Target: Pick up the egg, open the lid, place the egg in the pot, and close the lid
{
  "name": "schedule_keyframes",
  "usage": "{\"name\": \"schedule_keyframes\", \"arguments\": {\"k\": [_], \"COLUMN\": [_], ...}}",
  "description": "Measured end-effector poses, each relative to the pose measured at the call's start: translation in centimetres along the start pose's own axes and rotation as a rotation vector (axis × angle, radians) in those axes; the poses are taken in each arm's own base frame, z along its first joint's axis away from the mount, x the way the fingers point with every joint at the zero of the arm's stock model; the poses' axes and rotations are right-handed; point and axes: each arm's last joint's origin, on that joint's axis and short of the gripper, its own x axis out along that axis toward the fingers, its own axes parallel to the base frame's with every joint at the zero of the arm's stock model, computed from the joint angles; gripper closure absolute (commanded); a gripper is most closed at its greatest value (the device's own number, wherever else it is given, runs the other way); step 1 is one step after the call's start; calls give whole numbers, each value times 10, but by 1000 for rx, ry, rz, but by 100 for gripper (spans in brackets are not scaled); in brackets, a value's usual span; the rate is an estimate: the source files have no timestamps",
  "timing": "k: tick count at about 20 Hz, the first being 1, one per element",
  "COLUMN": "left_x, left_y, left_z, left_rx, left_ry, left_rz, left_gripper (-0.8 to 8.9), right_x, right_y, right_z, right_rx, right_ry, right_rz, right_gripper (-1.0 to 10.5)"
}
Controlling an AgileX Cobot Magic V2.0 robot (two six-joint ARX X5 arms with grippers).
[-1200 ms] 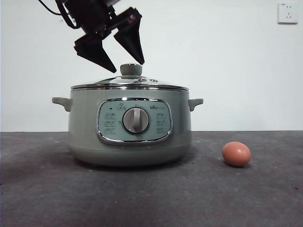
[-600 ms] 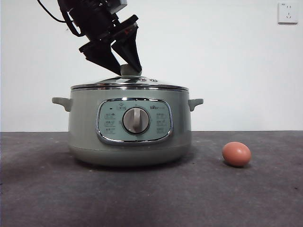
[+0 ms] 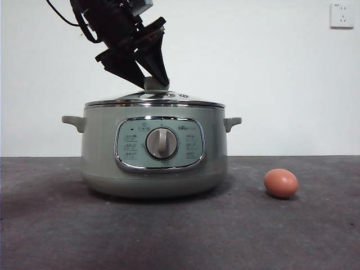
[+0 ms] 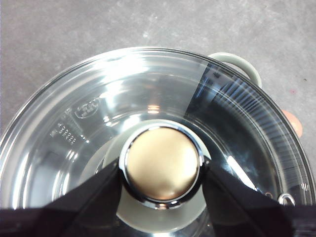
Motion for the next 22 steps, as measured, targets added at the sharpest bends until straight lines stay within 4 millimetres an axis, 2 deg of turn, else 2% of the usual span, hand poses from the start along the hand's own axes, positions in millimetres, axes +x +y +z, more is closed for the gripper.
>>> {"name": "schedule_keyframes", "arguments": {"k": [6,9,16,18,22], "left_x": [-2,-14,-94,-124,-197], "left_y": [0,-3,-12,-14,-24], "left_z": [0,2,16,14,0], "left_rx": [1,-2,22,10,6], "left_ry": [-4,-23,-206,-247,-350], "left_rz": [1,10,61,82,147], "left_gripper": [821,821,821,821,821], "right_x": [1,5,21,37,88], "right_y": [-1,-2,-9,-8,-2], "right_z": [0,1,8,13,19], "right_rx": [2,7,12,-1,-50], "right_ry": [4,17,32,54,155], "right_rz": [0,1,6,28,45], "right_gripper": [415,415,424,511,505]}}
